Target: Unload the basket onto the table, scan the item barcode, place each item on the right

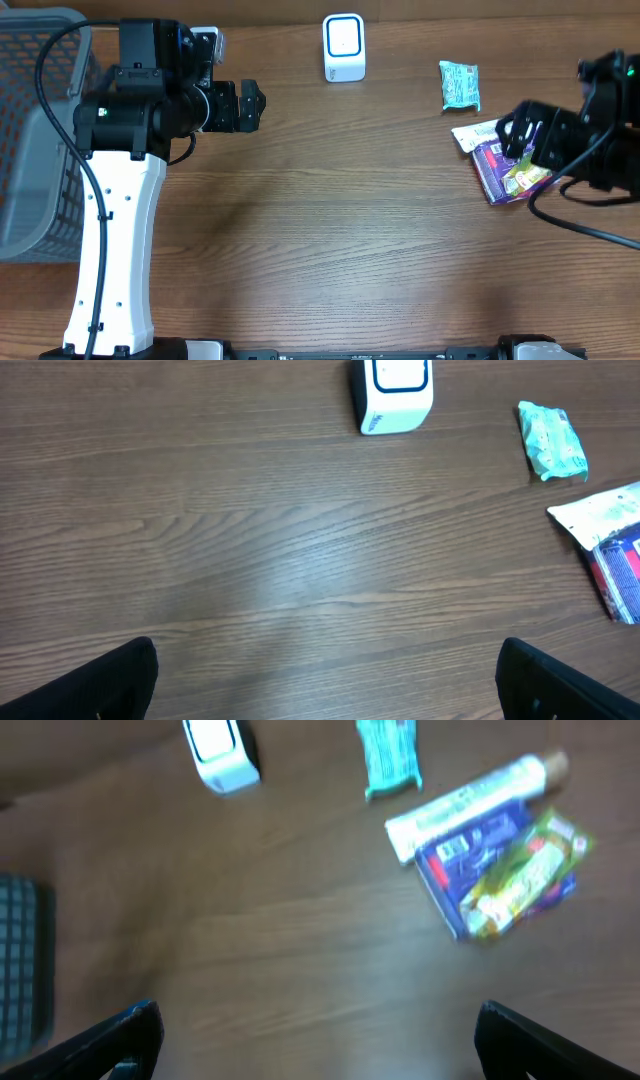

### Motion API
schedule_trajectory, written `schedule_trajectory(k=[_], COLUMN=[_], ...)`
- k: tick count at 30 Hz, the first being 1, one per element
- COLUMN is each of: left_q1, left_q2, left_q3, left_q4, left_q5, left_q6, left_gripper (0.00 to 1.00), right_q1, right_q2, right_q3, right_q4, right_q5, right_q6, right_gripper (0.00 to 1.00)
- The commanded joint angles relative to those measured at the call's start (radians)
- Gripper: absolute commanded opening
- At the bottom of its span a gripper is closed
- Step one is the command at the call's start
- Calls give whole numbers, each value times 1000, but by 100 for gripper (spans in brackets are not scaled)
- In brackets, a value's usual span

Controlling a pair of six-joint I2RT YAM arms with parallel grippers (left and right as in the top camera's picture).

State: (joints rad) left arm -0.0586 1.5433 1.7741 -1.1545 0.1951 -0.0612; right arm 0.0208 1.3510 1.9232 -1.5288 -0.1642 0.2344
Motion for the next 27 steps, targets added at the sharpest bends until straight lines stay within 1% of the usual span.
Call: schedule_trajectory(k=[1, 3, 5, 9, 10, 13, 15, 18, 19, 24, 27], left_q1=[-1, -1, -1, -1, -1, -1, -1, -1, -1, -1, -1], left_q2=[6, 6, 6, 6, 6, 6, 6, 6, 6, 6, 6], left_q3=[11, 11, 11, 11, 11, 11, 11, 11, 11, 11, 11], left_q4=[0, 0, 1, 1, 0, 0, 0, 0, 0, 0, 0], left_q5=[5, 5, 5, 5, 5, 5, 5, 5, 5, 5, 5], left_q6=[-14, -14, -14, -14, -14, -14, -14, -14, -14, -14, -14], left_gripper=[100, 100, 100, 100, 100, 100, 100, 100, 100, 100, 100], right_q1=[-9, -10, -9, -10, -10, -10, -10, -9, -9, -9, -8], right_q2=[-41, -99, -165, -378, -413, -566, -730, -870, -951, -1125, -1189], right_q3=[-25, -113, -211, -550, -608, -855, -1122, -1363, -1496, -1773, -1849], right_q4=[123, 250, 352, 665, 718, 944, 1190, 1414, 1515, 1655, 1662], right_q5=[52, 52, 59, 115, 127, 157, 159, 160, 159, 154, 145], right_q6=[-69, -132, -156, -161, -161, -162, -160, -161, -161, -161, -160], right_gripper=[100, 100, 100, 100, 100, 100, 100, 100, 100, 100, 100])
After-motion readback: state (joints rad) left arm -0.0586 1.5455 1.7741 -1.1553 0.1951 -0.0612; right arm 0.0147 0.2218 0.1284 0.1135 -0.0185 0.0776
